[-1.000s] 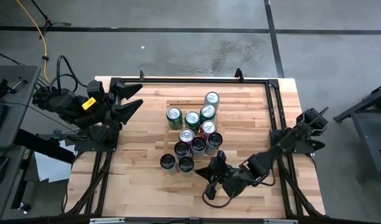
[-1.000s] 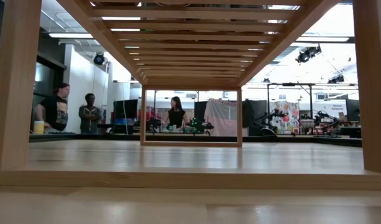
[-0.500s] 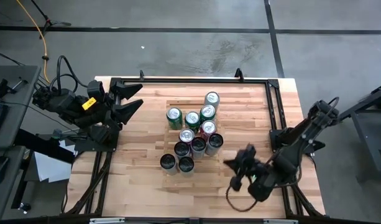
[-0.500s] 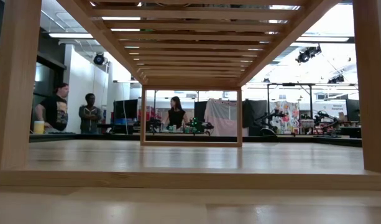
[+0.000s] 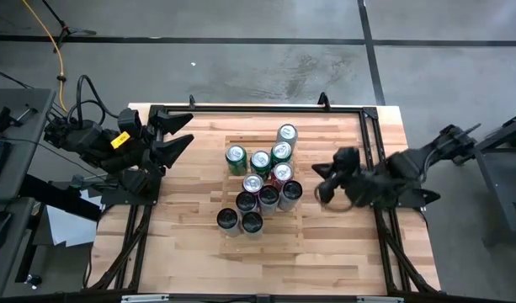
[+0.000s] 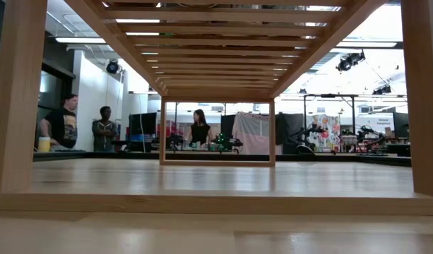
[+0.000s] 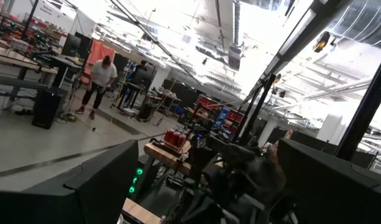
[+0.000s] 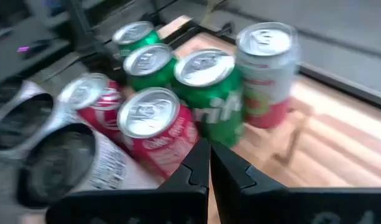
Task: Place canned beverage on shelf
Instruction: Adjust the soda cans
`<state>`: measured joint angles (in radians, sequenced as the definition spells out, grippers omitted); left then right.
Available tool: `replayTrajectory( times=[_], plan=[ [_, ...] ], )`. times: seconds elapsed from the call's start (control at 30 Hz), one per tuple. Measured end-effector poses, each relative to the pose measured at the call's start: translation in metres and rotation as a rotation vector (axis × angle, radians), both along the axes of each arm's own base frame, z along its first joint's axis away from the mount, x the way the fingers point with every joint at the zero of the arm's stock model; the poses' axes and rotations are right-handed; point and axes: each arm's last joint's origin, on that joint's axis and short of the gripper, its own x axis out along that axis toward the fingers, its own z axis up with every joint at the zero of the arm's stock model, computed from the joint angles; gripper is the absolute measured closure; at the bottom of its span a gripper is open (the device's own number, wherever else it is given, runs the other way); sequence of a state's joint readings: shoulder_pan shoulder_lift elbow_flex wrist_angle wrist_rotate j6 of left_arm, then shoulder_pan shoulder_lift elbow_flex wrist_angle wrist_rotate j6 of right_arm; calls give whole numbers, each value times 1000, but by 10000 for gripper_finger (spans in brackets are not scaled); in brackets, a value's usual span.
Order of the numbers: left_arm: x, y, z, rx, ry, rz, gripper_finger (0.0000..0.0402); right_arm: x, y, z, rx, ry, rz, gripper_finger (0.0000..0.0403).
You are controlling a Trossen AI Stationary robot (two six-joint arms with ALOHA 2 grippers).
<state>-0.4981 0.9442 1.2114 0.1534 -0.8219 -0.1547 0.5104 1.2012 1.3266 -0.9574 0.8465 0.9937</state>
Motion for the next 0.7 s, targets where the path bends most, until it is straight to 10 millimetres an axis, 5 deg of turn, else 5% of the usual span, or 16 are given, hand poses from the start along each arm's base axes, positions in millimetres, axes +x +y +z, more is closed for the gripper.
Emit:
replayTrajectory(
  times=[0.37,0.7],
  plan=[
    [0,0,0,-1,0,0,25,18,-41,14,150,-22,158,403],
    [0,0,0,1,3,0,25,36,-42,12,247,-37,295,403]
  ],
)
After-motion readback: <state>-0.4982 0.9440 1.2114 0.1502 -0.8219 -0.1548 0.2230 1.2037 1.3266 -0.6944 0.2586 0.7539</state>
